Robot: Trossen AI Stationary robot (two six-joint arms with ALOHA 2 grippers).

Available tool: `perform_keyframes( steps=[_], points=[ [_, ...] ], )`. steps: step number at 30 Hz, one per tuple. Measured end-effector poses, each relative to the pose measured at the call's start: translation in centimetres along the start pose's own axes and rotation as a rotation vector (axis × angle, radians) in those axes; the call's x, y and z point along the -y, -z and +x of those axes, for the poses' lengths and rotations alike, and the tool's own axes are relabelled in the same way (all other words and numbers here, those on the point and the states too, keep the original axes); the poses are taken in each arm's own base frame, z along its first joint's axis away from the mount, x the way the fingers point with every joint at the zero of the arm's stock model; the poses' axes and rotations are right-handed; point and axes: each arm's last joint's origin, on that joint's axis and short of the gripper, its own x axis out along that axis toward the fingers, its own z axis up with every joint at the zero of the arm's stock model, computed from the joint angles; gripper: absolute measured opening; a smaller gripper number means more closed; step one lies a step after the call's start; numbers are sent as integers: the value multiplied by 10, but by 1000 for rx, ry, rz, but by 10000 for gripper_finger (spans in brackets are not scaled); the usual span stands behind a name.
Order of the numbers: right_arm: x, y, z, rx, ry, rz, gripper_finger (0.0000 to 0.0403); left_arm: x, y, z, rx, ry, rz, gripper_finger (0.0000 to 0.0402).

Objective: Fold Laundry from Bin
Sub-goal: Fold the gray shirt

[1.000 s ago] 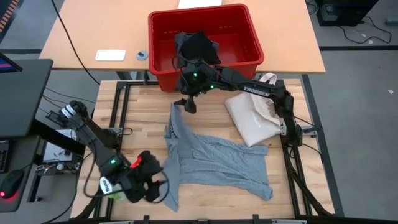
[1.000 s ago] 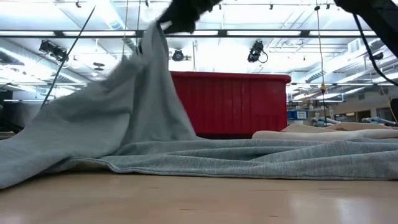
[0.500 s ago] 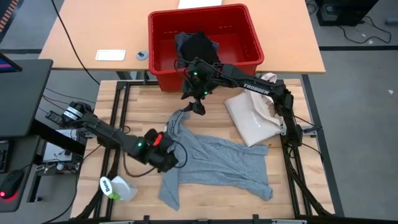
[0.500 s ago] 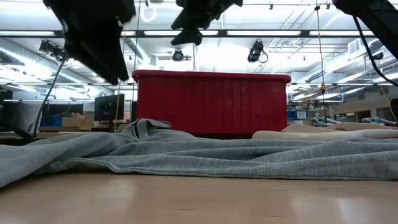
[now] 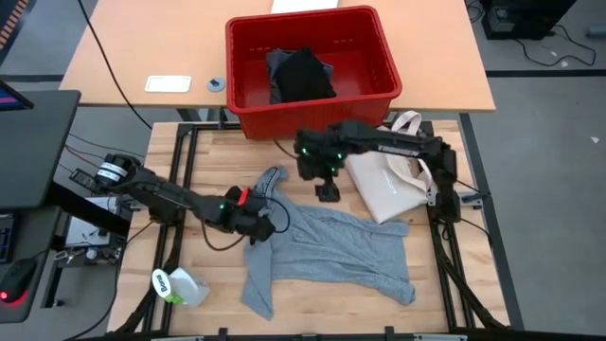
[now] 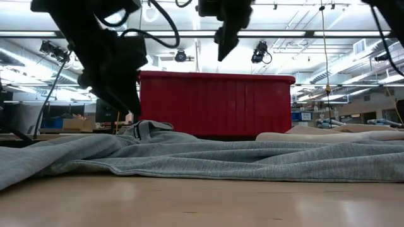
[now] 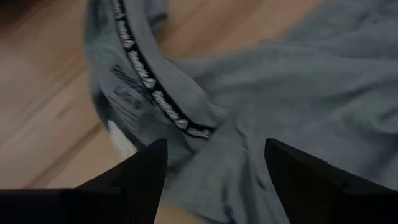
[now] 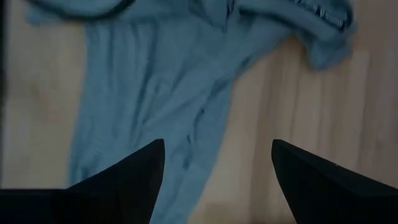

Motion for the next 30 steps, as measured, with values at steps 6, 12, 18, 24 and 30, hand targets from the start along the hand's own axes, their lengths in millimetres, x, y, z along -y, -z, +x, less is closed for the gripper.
perform_keyframes(
  steps=[6, 12, 18, 24, 30],
  points=[
    [-33, 27, 7, 71, 120, -38, 294, -10, -10, 9, 4, -50, 22, 274],
    [-67, 72, 6, 339, 97, -4, 286, -18, -23, 19, -16, -28, 17, 274],
    [-107, 118, 24, 506, 50, -27, 286, -29, -38, 31, -37, 10, 1, 261],
    [-135, 151, 47, 572, 95, -43, 286, -49, -50, 44, -149, 79, -24, 174],
    [-150, 163, 65, 629, 145, -64, 286, -64, -55, 51, -206, 110, 24, 46]
  ],
)
